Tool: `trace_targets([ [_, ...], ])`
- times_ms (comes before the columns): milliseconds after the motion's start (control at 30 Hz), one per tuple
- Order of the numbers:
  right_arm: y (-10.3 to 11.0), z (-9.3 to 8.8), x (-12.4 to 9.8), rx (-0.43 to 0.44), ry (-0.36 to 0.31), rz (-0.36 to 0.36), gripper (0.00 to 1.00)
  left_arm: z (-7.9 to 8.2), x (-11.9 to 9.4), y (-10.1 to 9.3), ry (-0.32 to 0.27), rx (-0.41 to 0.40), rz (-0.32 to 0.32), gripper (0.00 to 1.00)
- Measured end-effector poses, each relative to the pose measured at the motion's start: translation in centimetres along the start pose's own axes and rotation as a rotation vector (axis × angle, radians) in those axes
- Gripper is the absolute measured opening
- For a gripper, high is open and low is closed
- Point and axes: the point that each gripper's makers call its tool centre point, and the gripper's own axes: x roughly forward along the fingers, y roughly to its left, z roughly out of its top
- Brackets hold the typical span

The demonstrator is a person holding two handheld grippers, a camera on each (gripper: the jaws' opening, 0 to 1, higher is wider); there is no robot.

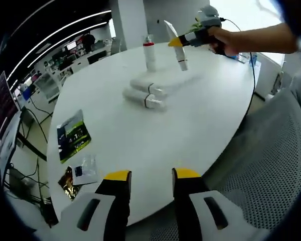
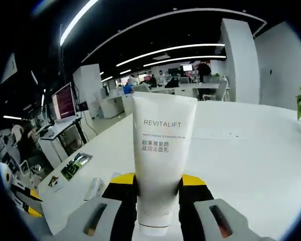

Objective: Arrange the skincare products in the storage area until every visible bottle or jar stands upright without overlapping.

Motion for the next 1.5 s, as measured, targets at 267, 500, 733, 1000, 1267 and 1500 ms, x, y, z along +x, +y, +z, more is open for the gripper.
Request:
trace_targets([
  [267,-1.2,1.0,1.3,0.006,-0.014,-0.031,0.24,-0.5,0.2,-0.2,0.016,-0.005,-0.006,0.30],
  [500,-1.9,1.9,2.4,-0.012,-0.014,-0.047,0.24,-0.4,0.3,0.4,0.014,0.004,0.022,0.38],
  [733,-3.6,2.7,3.6,-0.033,-0.031,-0.092,0.24,-0.9,0.4,0.5,0.035,0.005,0.028,0.42],
  [1000,-6.4,3.4,5.4,-0.061,-0.058,-0.166,0.24,-1.2,0.5,0.5,0.048,0.006,0.030,0.38],
  [1267,-7.7,4.5,7.0,-0.048,-0.138,-0.195,0.24,-1.5,0.5,0.6,0.056,0.003,0.032,0.36],
  [1500,-8.2,3.6,8.9,-0.048,-0.103,-0.208,0.24,-1.6,0.5,0.6,0.063,0.004,0.033,0.36],
])
